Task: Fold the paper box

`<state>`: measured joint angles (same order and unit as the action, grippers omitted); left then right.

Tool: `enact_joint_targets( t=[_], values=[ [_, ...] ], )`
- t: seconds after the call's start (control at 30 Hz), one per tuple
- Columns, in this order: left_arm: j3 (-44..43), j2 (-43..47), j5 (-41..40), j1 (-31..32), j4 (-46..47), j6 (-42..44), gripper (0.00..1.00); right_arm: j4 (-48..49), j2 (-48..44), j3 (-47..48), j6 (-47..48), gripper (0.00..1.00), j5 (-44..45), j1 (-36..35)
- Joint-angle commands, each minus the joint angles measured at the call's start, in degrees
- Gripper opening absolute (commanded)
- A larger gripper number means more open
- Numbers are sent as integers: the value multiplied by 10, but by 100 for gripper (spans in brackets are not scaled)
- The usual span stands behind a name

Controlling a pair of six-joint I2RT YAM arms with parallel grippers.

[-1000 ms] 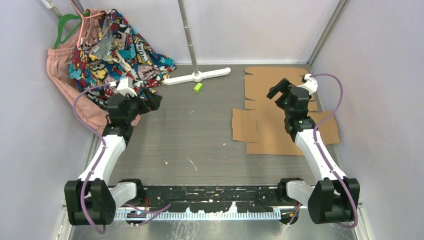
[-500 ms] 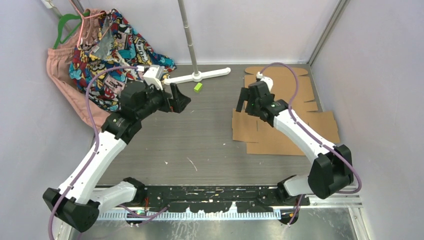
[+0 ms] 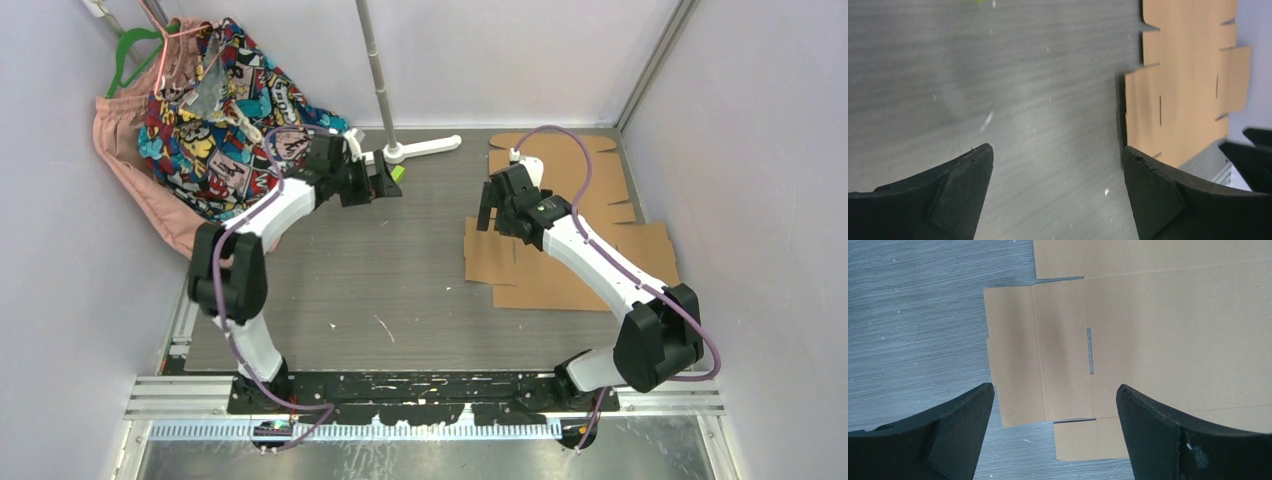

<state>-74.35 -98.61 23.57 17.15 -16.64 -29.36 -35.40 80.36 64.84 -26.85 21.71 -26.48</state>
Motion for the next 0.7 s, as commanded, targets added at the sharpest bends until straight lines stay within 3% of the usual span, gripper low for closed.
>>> enact_joint_targets(
  t=[0.0, 0.07, 0.23, 0.43, 0.53, 0.67],
  values=[
    [-107, -64, -48, 4, 10, 4, 100, 2, -22, 13, 2, 97, -1, -3],
    [-103, -74, -80, 10, 59, 12, 100, 3, -21, 9, 0, 97, -11, -3],
    [-172, -141, -163, 24, 49, 59, 100, 5, -30, -7, -6, 97, -32, -3],
    [-277, -244, -171, 21, 3, 62, 100, 4, -27, -10, 1, 97, -36, -3],
    [-282, -263, -126, 9, 37, 38, 100, 4, -16, -7, 3, 97, -40, -3],
    [-304, -278, -184, 16, 34, 65, 100, 10, 2, -6, 3, 97, -49, -3]
  ],
)
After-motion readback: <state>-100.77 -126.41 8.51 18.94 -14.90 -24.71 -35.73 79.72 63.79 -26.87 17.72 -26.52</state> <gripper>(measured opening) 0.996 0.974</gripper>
